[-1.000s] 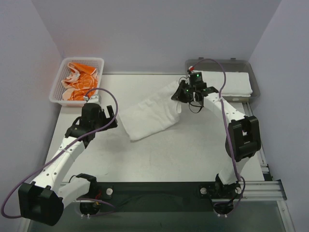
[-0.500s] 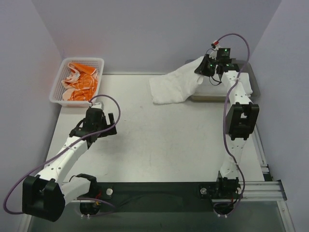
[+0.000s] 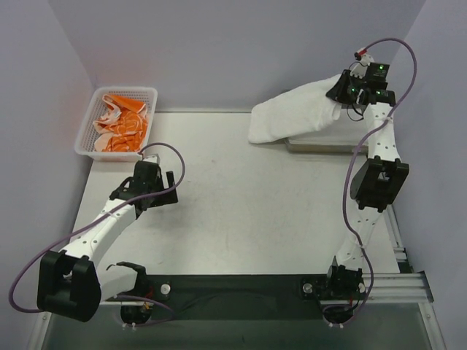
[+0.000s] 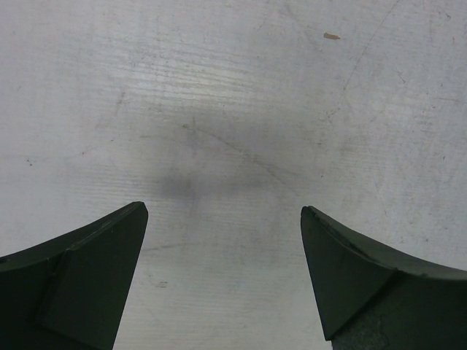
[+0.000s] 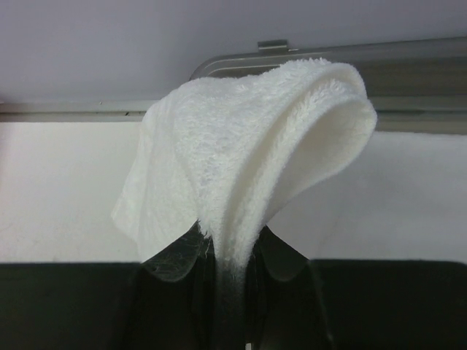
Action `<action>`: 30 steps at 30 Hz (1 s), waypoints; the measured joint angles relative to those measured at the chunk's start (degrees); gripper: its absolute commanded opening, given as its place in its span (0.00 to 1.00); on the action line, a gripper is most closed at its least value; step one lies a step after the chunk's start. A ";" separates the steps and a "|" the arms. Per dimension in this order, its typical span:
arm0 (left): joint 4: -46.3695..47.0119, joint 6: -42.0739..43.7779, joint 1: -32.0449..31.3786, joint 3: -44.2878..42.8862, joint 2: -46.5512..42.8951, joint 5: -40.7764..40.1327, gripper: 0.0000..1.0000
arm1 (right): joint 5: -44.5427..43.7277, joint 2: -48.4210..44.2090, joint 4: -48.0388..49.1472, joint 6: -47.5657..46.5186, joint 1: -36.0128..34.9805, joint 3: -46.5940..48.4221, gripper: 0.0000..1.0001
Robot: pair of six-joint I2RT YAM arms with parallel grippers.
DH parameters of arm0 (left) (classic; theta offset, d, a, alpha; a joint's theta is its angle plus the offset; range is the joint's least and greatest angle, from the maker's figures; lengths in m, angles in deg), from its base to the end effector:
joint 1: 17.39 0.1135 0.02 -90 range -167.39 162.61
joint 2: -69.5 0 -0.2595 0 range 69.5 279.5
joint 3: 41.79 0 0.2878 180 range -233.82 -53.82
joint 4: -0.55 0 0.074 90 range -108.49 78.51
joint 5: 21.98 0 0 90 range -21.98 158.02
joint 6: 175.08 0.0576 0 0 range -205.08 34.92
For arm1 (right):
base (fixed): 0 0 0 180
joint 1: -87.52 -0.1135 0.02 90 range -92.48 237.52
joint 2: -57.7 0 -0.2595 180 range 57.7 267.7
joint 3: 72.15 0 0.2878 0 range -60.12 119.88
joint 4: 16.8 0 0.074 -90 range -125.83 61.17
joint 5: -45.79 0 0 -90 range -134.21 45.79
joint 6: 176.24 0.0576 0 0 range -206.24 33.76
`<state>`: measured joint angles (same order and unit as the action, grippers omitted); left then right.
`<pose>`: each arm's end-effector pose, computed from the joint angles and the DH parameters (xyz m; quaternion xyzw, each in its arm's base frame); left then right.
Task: Fold and stack the towels
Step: Neatly place the folded towel into the bin
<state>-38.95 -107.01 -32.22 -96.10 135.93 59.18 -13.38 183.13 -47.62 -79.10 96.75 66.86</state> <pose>0.2719 -0.0628 0.1883 -0.0836 0.9382 -0.0343 0.3340 0.5655 -0.0620 0.3559 -0.0456 0.7907 0.2035 0.5756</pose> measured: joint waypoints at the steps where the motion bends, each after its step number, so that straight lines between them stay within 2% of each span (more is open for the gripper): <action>1: 0.00 0.00 0.00 0.00 0.20 0.00 0.98 | 0.44 0.17 0.04 -0.24 0.66 0.59 0.00; 17: 0.02 0.11 0.00 0.00 1.53 0.02 0.97 | 5.14 0.92 -1.14 -3.63 7.19 3.34 0.00; 30: 0.02 0.15 0.00 0.00 2.03 0.04 0.97 | 5.20 0.92 -1.20 -6.08 10.58 4.11 0.00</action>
<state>-38.93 -106.86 -32.22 -96.10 137.97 59.23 -8.17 184.04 -48.82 -85.18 107.33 70.97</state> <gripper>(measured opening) 0.975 0.141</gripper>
